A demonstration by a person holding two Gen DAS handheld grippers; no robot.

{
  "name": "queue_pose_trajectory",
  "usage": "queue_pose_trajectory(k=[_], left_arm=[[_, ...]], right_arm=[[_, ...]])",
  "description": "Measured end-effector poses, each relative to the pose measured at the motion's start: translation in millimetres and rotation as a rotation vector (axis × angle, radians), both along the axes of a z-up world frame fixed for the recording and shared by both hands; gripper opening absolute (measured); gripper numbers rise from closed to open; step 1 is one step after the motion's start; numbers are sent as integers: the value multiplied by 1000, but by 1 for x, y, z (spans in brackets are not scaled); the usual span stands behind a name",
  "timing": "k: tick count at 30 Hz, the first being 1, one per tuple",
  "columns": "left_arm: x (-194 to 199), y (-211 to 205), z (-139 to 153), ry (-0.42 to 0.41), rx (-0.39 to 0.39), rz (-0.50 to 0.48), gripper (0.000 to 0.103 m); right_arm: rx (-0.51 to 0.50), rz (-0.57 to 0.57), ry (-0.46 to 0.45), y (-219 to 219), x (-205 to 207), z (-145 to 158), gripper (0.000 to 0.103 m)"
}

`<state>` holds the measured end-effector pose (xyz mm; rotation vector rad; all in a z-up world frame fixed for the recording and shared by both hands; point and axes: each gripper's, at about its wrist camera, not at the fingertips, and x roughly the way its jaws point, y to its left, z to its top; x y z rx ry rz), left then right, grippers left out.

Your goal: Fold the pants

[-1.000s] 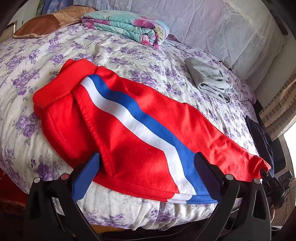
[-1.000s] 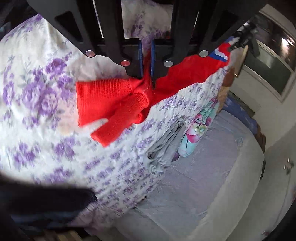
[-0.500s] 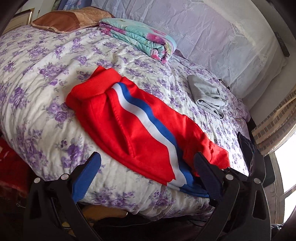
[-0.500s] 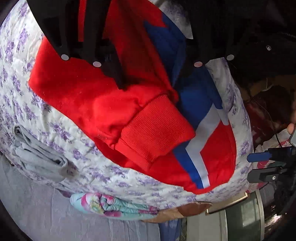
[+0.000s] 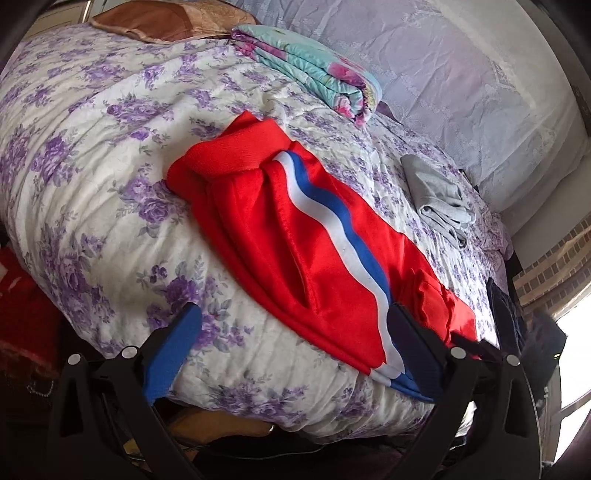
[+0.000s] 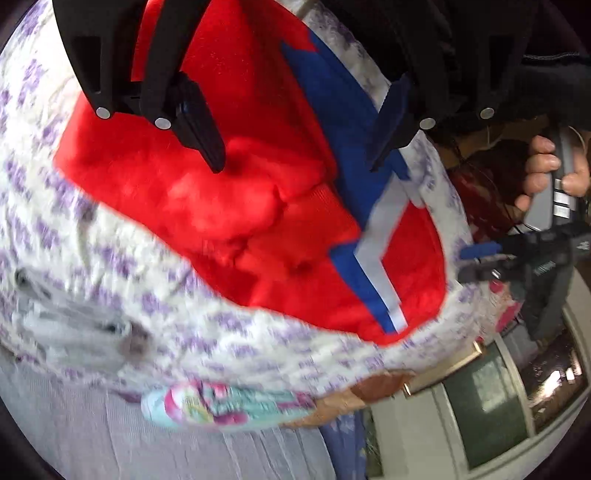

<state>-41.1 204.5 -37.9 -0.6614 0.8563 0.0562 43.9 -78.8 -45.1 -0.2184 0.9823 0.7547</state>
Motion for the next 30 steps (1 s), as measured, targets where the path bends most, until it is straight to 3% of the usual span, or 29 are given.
queue_pose_trajectory(k=[4,7,11,15,16,18,19,20,25,27,30], left_arm=[[8,21,-10,-11,-95,54,98],[23,33,-12,-81,-187,68,98],[45,50,-23,-128,-391,108,98],[58,42,-18,-156,-324,109,94],[59,40,-17,-164,-310,109,84],[61,38,-20,-169,-340,84,27],[61,38,-21,-171,-350,79,15],[59,38,-18,-178,-337,80,15],[50,-1,26,-258,-103,6,14],[44,-31,55,-307,-8,-74,13],[40,-112,103,-363,234,-260,14]], right_arm=[[149,-13,-31,-20,-13,13,78],[210,-39,-90,-40,-27,26,79],[269,-112,-41,-66,-27,24,82],[322,-184,4,-91,-22,17,82],[338,-194,9,-96,-22,15,82],[362,-215,3,-107,-25,15,82],[370,-226,-5,-113,-27,17,82],[377,-238,-14,-118,-28,18,82],[423,-322,-33,-151,-28,19,82],[442,-361,-34,-166,-27,17,82],[472,-417,-37,-189,-26,16,82]])
